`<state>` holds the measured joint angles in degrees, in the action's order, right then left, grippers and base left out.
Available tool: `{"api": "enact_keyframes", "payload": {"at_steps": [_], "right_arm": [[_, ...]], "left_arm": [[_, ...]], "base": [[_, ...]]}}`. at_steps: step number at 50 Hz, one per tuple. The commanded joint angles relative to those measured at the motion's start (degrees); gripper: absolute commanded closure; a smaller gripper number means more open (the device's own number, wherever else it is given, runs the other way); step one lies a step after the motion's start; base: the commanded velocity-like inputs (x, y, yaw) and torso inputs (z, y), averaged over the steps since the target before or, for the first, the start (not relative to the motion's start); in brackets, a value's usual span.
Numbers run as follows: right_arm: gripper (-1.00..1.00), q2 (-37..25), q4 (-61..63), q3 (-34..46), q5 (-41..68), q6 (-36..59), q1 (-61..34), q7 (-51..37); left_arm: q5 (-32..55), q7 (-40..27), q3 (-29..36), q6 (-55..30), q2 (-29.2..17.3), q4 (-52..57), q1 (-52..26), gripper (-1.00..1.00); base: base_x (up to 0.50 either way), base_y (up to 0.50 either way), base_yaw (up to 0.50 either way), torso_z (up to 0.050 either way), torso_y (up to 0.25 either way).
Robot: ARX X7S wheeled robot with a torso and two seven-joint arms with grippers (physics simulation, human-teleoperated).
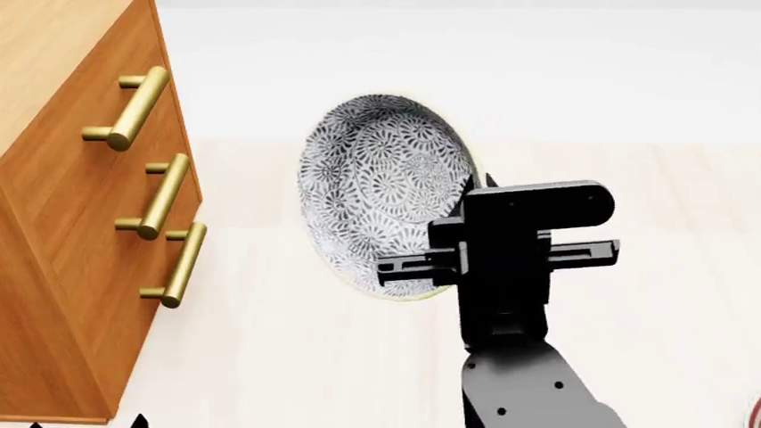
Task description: Put the bowl on top of the cabinet.
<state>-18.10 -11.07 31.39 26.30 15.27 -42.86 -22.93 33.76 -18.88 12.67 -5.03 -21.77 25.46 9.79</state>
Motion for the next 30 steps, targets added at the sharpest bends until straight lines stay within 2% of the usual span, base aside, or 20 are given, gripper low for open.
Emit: {"api": "enact_keyframes", "payload": {"at_steps": [1,4,7,12,25,30], "right_arm": [[1.0,0.4,-1.7,1.9,-2.0,-1.8,-2.1,3.9],[1.0,0.6,-2.4,2.5,-2.5,-2.6,-2.3,4.6],[1.0,0.2,-2.8,3.2,0.3,-2.6,-2.8,10.4],[1.0,0.2,-4.8,3.9,1.0,-3.7,-3.4,14.1],[1.0,1.2,-9.3,4.2,1.8,-6.3,-3.6,17.9],[1.0,0.1,-6.0,4.3,2.2,-5.1,-3.0,17.3]], "left_arm": [[0.3,-0.1,-0.1,0.3,-0.2,0.0,0.2,-1.0],[0.3,-0.2,-0.1,0.4,-0.3,0.1,0.2,-1.0],[0.4,-0.2,-0.2,0.4,-0.3,0.1,0.2,-1.0],[0.4,-0.3,-0.2,0.5,-0.3,0.2,0.2,-1.0],[-0.3,-0.8,0.0,1.5,-1.2,3.5,2.4,-1.0],[-0.2,-1.1,0.3,1.1,-0.9,3.6,1.7,-1.0]], "base": [[0.0,0.0,0.0,0.0,0.0],[0.0,0.0,0.0,0.0,0.0],[0.0,0.0,0.0,0.0,0.0],[0.0,0.0,0.0,0.0,0.0],[0.0,0.0,0.0,0.0,0.001],[0.0,0.0,0.0,0.0,0.0]]}}
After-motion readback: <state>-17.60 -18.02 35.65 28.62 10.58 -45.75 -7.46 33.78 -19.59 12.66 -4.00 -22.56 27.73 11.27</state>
